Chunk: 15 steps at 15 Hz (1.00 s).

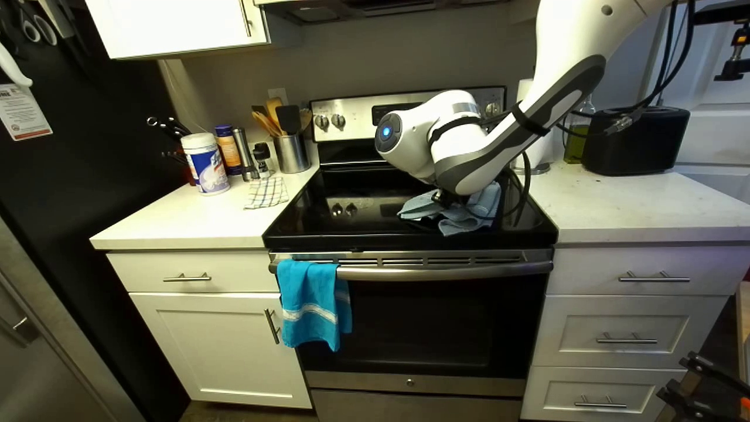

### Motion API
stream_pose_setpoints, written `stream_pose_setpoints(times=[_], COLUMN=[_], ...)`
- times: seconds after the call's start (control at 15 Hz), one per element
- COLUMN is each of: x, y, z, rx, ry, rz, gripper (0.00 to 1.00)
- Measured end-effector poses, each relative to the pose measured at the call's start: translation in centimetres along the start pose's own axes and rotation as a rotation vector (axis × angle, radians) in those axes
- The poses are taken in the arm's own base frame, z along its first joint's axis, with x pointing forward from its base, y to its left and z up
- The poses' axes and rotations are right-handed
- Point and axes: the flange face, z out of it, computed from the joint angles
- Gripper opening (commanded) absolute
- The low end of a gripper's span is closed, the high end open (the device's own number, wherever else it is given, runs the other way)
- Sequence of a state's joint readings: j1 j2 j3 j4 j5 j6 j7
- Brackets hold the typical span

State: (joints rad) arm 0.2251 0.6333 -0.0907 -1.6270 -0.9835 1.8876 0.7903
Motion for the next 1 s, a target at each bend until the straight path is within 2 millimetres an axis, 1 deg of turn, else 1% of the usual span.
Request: stream_pose_setpoints(times=[0.27, 0.4, 0.47, 0.6, 1.0], x=[0.8, 0.8, 0.7, 0.5, -0.2], y=[6.0, 8.0, 8.5, 8.7, 7.4], z=[-2.7, -4.0, -4.4, -5.1, -5.7], rx=[-0.074, -0.095, -0.103, -0.108, -0.104], ry=[0.062, 0.083, 0.09, 0.099, 0.112], rz=[0.072, 0.089, 0.091, 0.089, 0.08], gripper=[1.0, 1.0, 1.0, 1.0, 1.0])
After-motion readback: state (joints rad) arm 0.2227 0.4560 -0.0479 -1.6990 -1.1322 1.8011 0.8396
